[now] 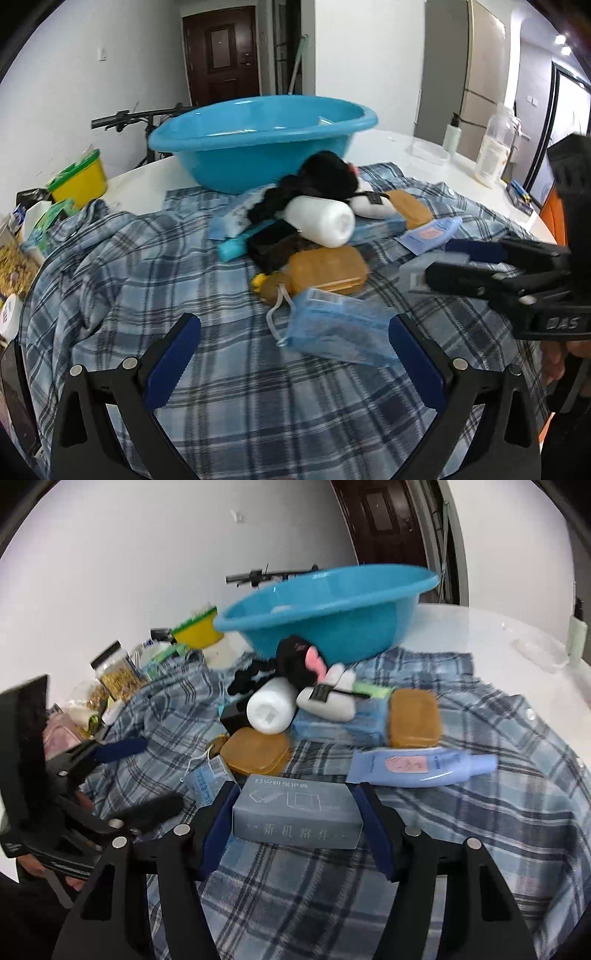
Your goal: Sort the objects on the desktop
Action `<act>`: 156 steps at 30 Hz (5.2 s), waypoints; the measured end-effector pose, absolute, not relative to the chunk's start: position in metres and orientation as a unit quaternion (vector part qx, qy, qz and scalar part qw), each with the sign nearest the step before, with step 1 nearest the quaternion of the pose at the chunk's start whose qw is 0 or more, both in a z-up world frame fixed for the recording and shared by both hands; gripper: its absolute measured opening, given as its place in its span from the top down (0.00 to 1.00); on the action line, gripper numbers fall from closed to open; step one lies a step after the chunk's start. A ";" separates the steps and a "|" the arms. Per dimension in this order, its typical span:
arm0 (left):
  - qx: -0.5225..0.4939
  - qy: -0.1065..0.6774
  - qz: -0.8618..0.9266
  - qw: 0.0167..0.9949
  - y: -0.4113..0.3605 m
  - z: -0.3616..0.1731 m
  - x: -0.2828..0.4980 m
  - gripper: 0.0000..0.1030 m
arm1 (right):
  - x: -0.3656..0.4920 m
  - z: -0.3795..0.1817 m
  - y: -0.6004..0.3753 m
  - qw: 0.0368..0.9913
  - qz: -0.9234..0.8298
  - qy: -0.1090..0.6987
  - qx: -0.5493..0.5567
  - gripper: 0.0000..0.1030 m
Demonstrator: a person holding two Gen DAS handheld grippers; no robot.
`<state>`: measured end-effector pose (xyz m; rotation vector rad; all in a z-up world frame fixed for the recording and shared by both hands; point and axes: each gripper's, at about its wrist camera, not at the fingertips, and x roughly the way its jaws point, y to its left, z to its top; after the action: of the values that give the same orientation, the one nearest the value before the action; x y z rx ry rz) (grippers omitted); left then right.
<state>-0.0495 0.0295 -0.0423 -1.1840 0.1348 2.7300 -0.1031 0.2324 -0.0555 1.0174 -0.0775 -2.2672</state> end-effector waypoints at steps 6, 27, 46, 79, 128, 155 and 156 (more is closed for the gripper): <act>-0.415 0.048 0.904 0.089 0.037 -0.053 -0.060 0.00 | -0.101 -0.054 0.250 0.314 -0.869 -0.030 0.382 0.39; -0.441 0.042 0.881 0.167 0.050 -0.065 -0.076 0.00 | -0.103 -0.061 0.281 0.312 -0.871 -0.064 0.375 0.39; -0.448 0.050 0.874 0.180 0.054 -0.071 -0.077 0.24 | -0.101 -0.060 0.284 0.309 -0.872 -0.069 0.373 0.39; -0.340 -0.093 0.902 0.249 -0.005 0.047 -0.056 0.23 | -0.095 -0.044 0.279 0.295 -0.883 -0.062 0.360 0.39; -0.444 0.041 0.890 0.091 0.003 -0.065 -0.043 0.54 | -0.095 -0.051 0.278 0.297 -0.878 -0.063 0.370 0.39; -0.399 0.027 0.908 0.121 0.019 -0.028 -0.028 0.59 | -0.092 -0.041 0.274 0.297 -0.883 -0.056 0.360 0.39; -0.394 0.025 0.910 0.124 0.018 -0.023 -0.029 0.59 | -0.091 -0.039 0.274 0.298 -0.883 -0.055 0.359 0.39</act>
<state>-0.0286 0.0184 -0.0231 -1.1502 0.0719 2.6541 -0.0915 0.2735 -0.0391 0.9525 -0.1466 -2.3455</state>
